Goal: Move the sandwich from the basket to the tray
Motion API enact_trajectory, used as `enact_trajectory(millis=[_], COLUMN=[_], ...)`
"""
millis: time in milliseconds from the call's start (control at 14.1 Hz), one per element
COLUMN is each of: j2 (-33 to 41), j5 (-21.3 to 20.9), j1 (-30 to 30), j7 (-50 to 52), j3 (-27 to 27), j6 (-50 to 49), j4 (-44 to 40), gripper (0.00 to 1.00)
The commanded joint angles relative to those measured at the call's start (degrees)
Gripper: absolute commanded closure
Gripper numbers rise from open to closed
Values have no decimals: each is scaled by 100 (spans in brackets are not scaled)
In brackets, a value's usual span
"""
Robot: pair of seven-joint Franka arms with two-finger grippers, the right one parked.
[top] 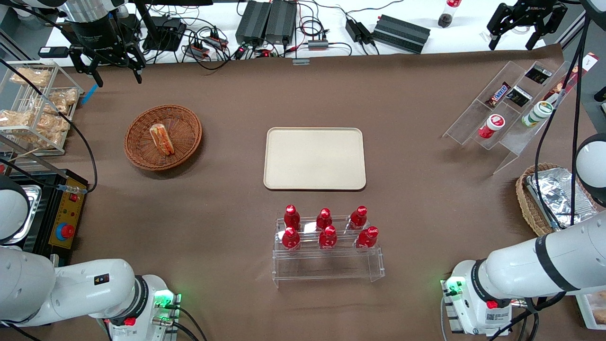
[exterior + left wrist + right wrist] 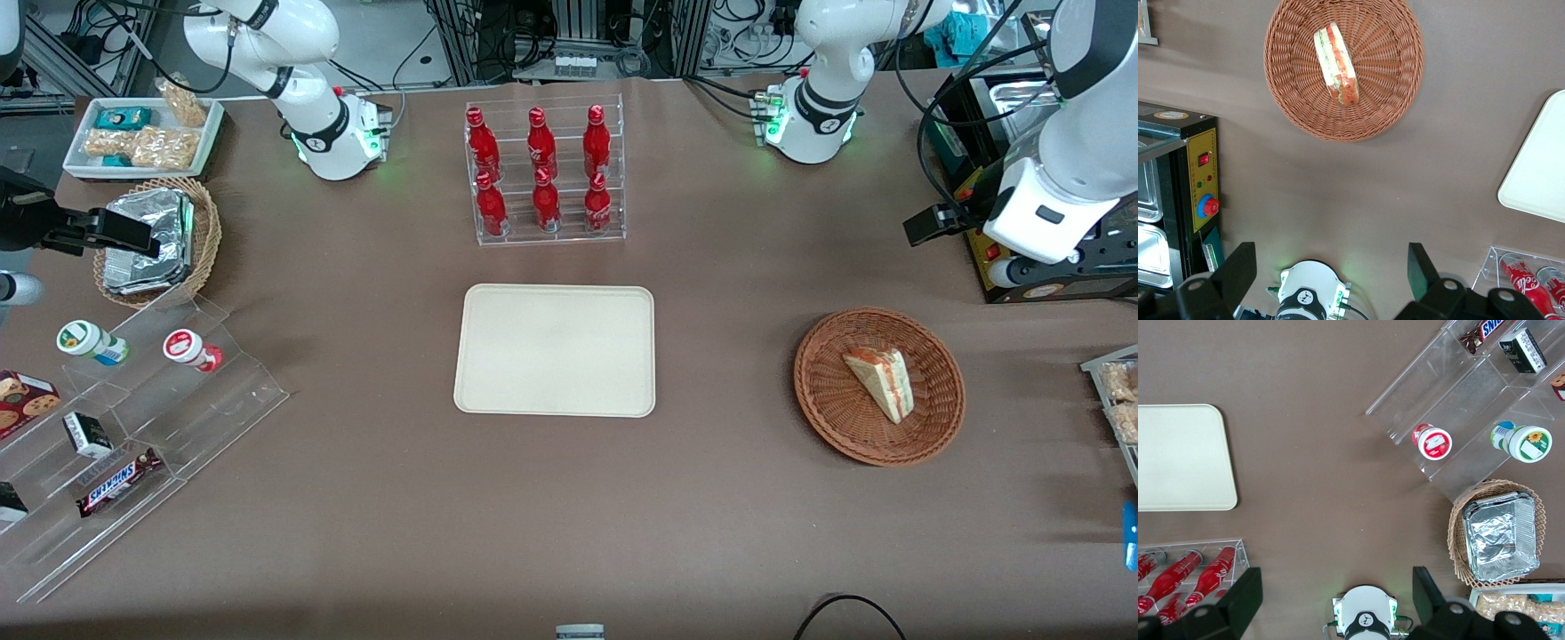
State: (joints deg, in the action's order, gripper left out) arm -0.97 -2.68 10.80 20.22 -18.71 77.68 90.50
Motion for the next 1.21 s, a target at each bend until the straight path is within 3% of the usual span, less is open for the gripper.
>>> enact_trajectory(millis=[0,568,781,1137], j2=[-44,-167,-88,141], j5=[-66,-93,-119,-225], j1=[1,27,18,18], j7=[-35,-18,-26,-18], j3=[-9,17,236,614], j6=[-34,-156,-9,2256], j4=[-120,11,642,2365], gripper=[0,0,0,0])
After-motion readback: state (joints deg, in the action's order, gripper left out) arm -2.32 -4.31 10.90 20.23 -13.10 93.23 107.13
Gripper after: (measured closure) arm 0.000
